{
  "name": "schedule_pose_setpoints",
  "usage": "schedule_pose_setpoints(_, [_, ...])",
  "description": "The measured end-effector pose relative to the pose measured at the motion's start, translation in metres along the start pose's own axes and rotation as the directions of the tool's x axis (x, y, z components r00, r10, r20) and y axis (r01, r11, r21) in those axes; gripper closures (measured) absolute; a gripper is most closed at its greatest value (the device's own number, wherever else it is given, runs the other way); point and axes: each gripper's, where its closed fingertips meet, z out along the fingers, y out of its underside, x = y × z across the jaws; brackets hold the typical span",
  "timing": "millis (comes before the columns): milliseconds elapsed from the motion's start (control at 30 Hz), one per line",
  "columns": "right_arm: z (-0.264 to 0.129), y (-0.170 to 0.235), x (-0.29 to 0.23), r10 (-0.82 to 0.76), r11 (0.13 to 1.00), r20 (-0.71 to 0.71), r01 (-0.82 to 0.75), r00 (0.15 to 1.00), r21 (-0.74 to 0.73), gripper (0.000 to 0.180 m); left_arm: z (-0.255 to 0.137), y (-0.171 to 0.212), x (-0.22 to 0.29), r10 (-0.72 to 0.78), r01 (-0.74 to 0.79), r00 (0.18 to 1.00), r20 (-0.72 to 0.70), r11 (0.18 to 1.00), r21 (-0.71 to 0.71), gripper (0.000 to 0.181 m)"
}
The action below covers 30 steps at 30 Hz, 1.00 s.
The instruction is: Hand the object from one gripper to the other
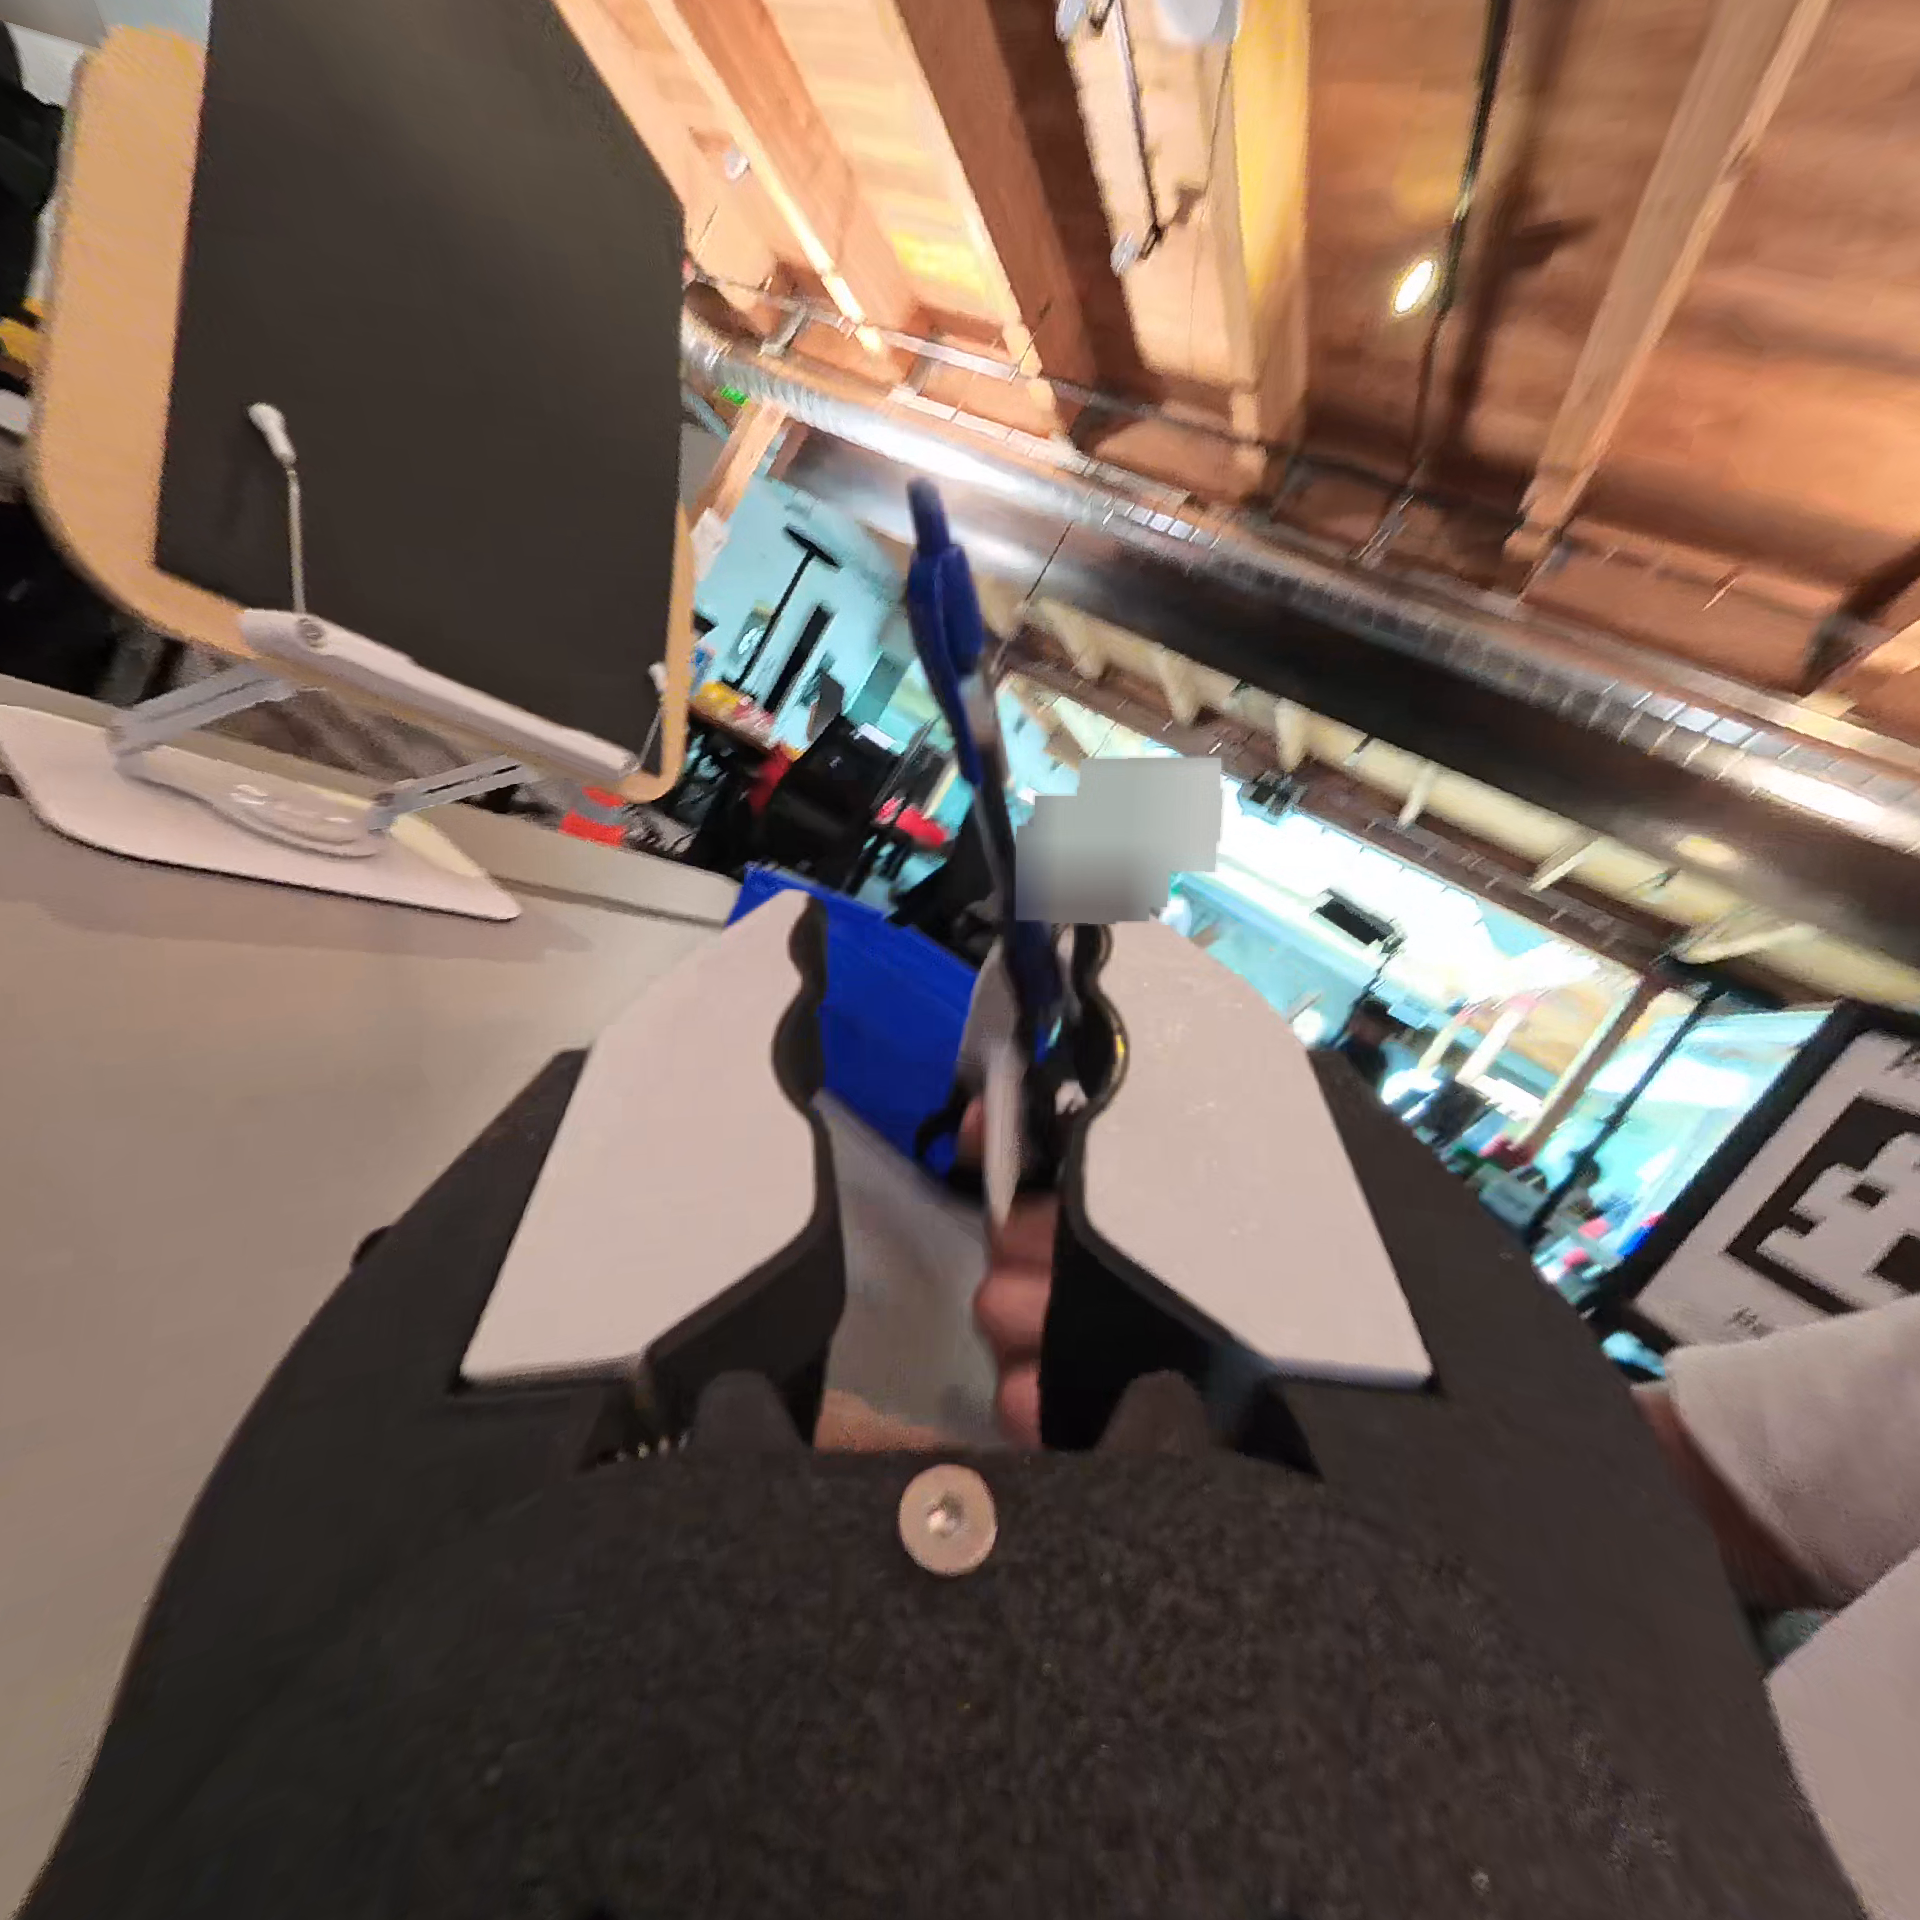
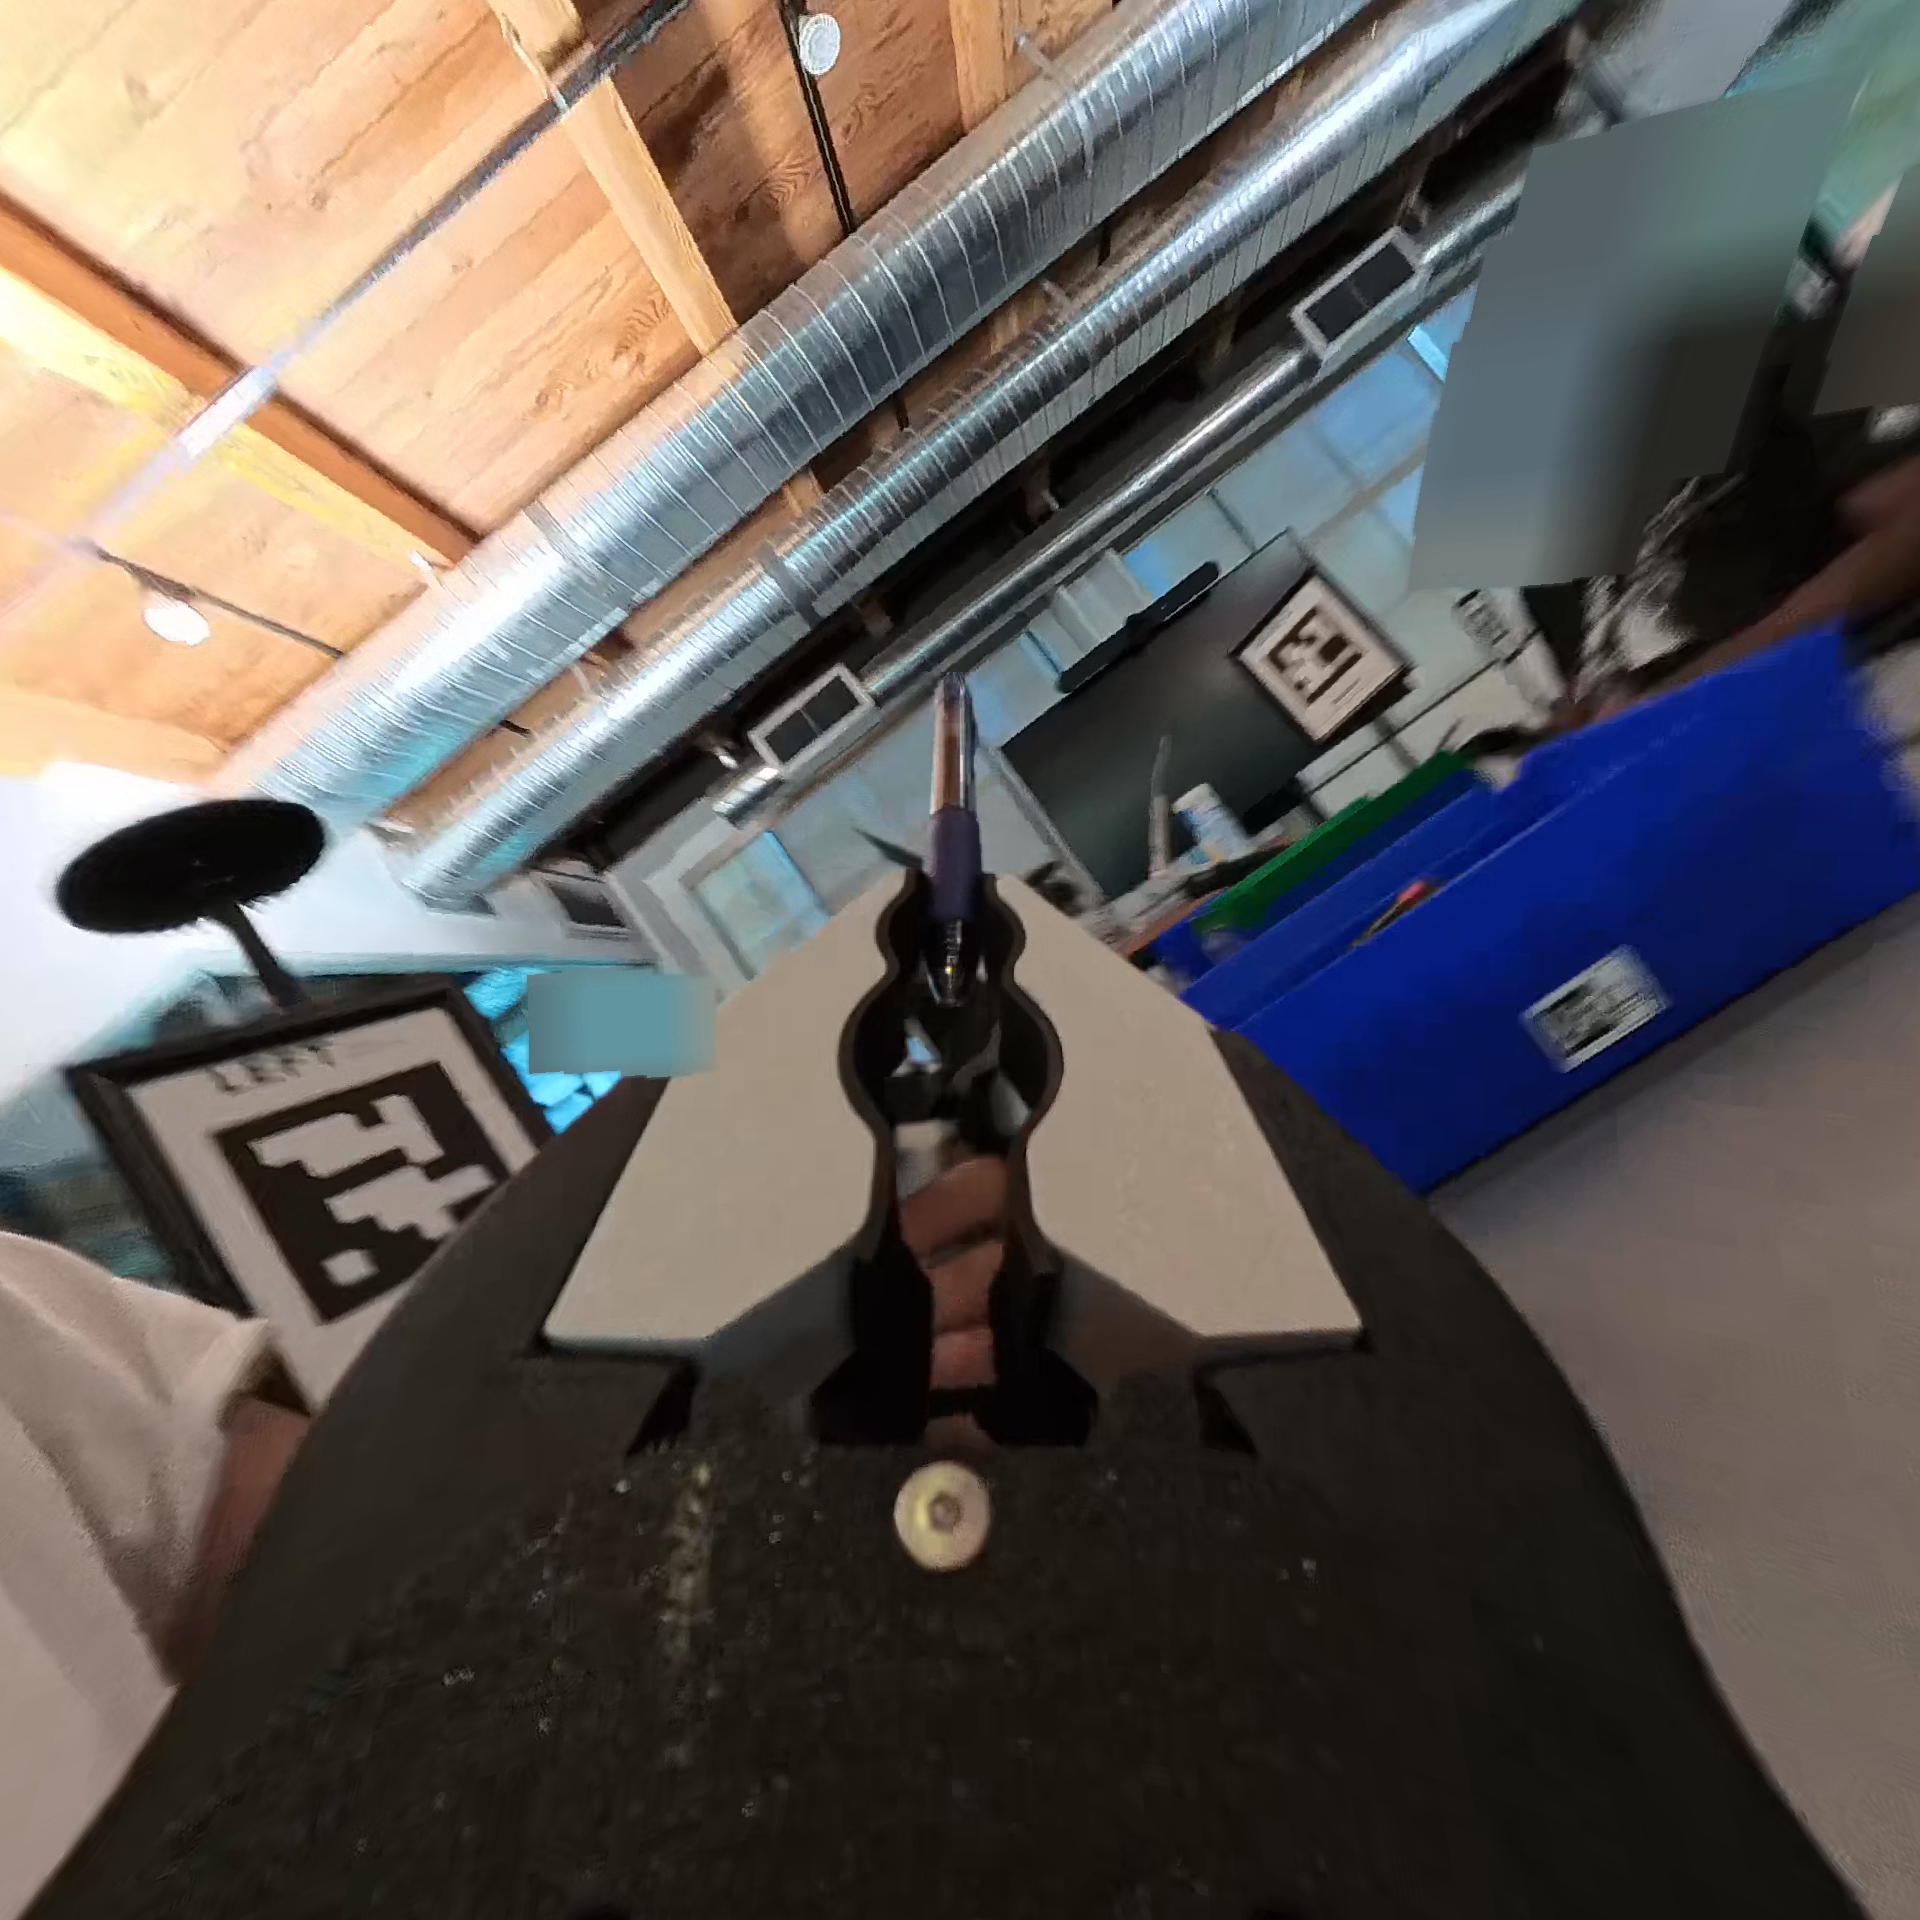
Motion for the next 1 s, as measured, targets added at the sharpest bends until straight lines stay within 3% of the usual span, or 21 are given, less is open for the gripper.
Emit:
schedule_pose_setpoints(100, [-0.017, -0.074, -0.005, -0.299, 0.953, -0.104, 0.302, 0.948, 0.016, 0.169, -0.007, 0.023, -0.014, 0.129, -0.109, 0.981, 0.144, 0.984, -0.14, 0.142])
schedule_pose_setpoints(167, [-0.041, -0.144, -0.011, -0.491, 0.859, -0.241, 0.511, 0.837, 0.028, 0.169, -0.017, 0.045, -0.017, 0.197, -0.147, 0.957, 0.213, 0.962, -0.228, 0.145])
schedule_pose_setpoints(233, [-0.082, -0.215, -0.008, -0.624, 0.73, -0.442, 0.682, 0.644, -0.036, 0.17, -0.026, 0.062, -0.013, 0.223, -0.14, 0.941, 0.254, 0.941, -0.308, 0.145])
schedule_pose_setpoints(300, [-0.141, -0.274, 0.009, -0.673, 0.619, -0.636, 0.759, 0.378, -0.204, 0.169, -0.032, 0.07, -0.003, 0.237, -0.148, 0.942, 0.238, 0.929, -0.34, 0.146])
schedule_pose_setpoints(367, [-0.214, -0.309, 0.043, -0.657, 0.569, -0.749, 0.704, 0.08, -0.424, 0.169, -0.035, 0.075, 0.003, 0.25, -0.156, 0.939, 0.235, 0.921, -0.356, 0.147])
schedule_pose_setpoints(400, [-0.25, -0.316, 0.064, -0.632, 0.58, -0.774, 0.638, -0.039, -0.506, 0.17, -0.035, 0.077, 0.004, 0.25, -0.156, 0.94, 0.231, 0.919, -0.361, 0.148])
schedule_pose_setpoints(433, [-0.279, -0.312, 0.088, -0.63, 0.615, -0.771, 0.544, -0.097, -0.571, 0.17, -0.034, 0.08, 0.005, 0.244, -0.151, 0.944, 0.223, 0.918, -0.366, 0.148])
schedule_pose_setpoints(500, [-0.319, -0.29, 0.134, -0.65, 0.68, -0.748, 0.336, -0.132, -0.651, 0.169, -0.032, 0.088, 0.005, 0.216, -0.125, 0.955, 0.202, 0.913, -0.388, 0.148])
schedule_pose_setpoints(700, [-0.376, -0.268, 0.188, -0.714, 0.667, -0.626, -0.031, -0.316, -0.745, 0.168, -0.03, 0.099, 0.011, 0.224, -0.137, 0.962, 0.153, 0.888, -0.438, 0.148])
schedule_pose_setpoints(767, [-0.393, -0.254, 0.2, -0.743, 0.663, -0.604, -0.196, -0.288, -0.723, 0.169, -0.031, 0.1, 0.011, 0.244, -0.155, 0.958, 0.151, 0.881, -0.447, 0.148])
schedule_pose_setpoints(900, [-0.421, -0.24, 0.204, -0.76, 0.647, -0.599, -0.382, -0.253, -0.66, 0.168, -0.033, 0.1, 0.012, 0.245, -0.155, 0.958, 0.151, 0.882, -0.446, 0.149])
schedule_pose_setpoints(1000, [-0.423, -0.237, 0.202, -0.739, 0.665, -0.633, -0.402, -0.231, -0.63, 0.168, -0.034, 0.099, 0.011, 0.245, -0.154, 0.957, 0.155, 0.882, -0.445, 0.149])
